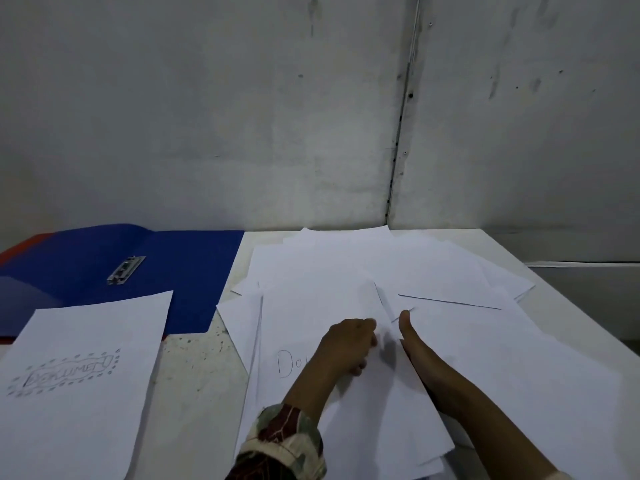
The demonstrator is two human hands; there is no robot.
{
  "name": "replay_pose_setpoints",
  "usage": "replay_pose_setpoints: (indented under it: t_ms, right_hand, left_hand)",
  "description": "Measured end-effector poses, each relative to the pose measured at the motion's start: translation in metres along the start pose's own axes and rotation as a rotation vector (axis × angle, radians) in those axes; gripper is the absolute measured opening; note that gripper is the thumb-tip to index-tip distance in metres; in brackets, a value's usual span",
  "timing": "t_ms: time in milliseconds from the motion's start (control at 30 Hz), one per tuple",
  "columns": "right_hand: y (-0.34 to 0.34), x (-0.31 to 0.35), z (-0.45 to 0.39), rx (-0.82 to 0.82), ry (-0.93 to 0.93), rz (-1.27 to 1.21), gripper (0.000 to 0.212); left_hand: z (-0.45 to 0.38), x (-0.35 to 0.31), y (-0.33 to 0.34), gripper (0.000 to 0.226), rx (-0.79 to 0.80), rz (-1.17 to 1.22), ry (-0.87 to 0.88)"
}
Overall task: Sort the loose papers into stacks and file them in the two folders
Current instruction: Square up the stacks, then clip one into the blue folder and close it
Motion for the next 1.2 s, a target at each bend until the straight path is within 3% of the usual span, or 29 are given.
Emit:
replay_pose_setpoints:
  t_ms: [133, 233, 300, 400, 500, 600, 667, 900, 1067, 1200]
  right_hand:
    - [0.003, 0.003, 0.004, 0.025, -0.079, 0.138, 0.031]
    - [0.005, 0.005, 0.007, -0.021, -0.138, 0.165, 0.022]
    - [0.003, 0.008, 0.009, -0.062, -0.186, 0.11, 0.018]
    - [-0.002, 0.014, 0.012, -0.092, -0.243, -0.001, 0.017]
    - [-0.005, 0.027, 0.017, -0.122, -0.306, -0.121, 0.015]
    - [-0.011, 0.045, 0.022, -0.158, -0.388, -0.086, 0.012]
    - [-0.015, 0.057, 0.027, -0.173, -0.464, -0.043, 0.013]
    - [-0.023, 0.09, 0.047, -0.223, -0.763, -0.054, 0.022]
    - [-0.021, 0.082, 0.05, -0.208, -0.821, -0.211, 0.037]
    - [-0.021, 0.082, 0.053, -0.244, -0.832, -0.296, 0.037]
  left_hand:
    - [0.005, 0.01, -0.014, 0.019, -0.042, 0.085, 0.116]
    - [0.011, 0.025, -0.044, 0.011, -0.424, -0.021, 0.183]
    - [0.02, 0.038, -0.064, 0.02, -0.655, -0.023, 0.165]
    - [0.026, 0.053, -0.083, 0.044, -0.803, 0.065, 0.105]
    - [0.031, 0.052, -0.088, 0.063, -0.715, 0.196, 0.004]
    - [0.035, 0.04, -0.085, 0.055, -0.45, 0.47, -0.008]
    - [0.037, 0.03, -0.086, 0.045, -0.383, 0.547, 0.052]
    - [0.044, -0.007, -0.092, 0.017, -0.534, 0.628, 0.297]
    - [0.052, -0.009, -0.084, 0.025, -0.577, 0.622, 0.455]
    - [0.055, -0.012, -0.089, 0.026, -0.628, 0.595, 0.561]
Point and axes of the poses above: each hand's wrist, its own z-axis away from the middle knuckle, its own y-axis out of the palm, x = y × z, the point moved 3 cm from there along -z, towards the middle knuckle, and after that the axes turned 6 degrees about -z, right-handed, at the moved point
